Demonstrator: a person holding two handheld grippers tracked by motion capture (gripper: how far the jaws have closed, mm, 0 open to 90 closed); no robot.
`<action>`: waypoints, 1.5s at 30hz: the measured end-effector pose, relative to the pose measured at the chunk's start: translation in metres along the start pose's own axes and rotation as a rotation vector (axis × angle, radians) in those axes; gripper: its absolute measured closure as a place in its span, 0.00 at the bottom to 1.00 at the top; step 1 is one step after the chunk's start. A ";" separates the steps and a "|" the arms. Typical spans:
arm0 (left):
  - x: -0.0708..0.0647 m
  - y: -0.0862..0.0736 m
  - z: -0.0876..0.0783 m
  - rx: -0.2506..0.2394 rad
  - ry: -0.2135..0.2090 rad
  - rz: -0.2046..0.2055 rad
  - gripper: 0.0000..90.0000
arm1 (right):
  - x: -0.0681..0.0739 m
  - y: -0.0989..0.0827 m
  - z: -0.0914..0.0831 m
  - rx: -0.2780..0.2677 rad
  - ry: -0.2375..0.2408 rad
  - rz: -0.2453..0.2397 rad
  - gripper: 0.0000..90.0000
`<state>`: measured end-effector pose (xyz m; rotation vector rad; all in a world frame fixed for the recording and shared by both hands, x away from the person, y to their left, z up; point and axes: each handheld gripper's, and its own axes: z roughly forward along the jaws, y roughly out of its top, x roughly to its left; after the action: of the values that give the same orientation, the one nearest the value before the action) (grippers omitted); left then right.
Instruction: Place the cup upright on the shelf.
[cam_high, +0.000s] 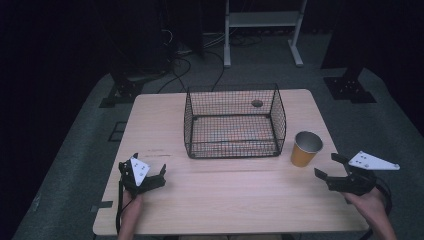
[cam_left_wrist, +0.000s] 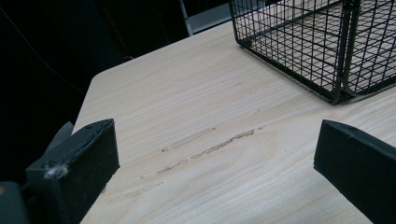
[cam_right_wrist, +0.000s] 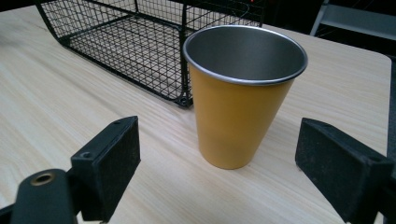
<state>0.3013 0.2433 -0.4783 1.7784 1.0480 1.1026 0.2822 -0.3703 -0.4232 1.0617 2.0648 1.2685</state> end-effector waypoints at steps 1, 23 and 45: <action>0.000 0.000 0.000 0.000 0.000 0.000 0.00 | 0.000 0.000 0.000 0.000 0.000 0.000 0.15; 0.000 0.000 0.000 0.001 0.002 0.000 0.00 | -0.027 0.008 0.031 0.057 0.008 0.003 0.10; 0.000 0.000 0.000 0.000 -0.001 -0.001 0.00 | -0.030 0.025 0.066 0.088 0.048 0.007 0.05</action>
<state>0.3015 0.2434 -0.4783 1.7781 1.0478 1.1014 0.3571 -0.3537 -0.4299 1.0878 2.1725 1.2280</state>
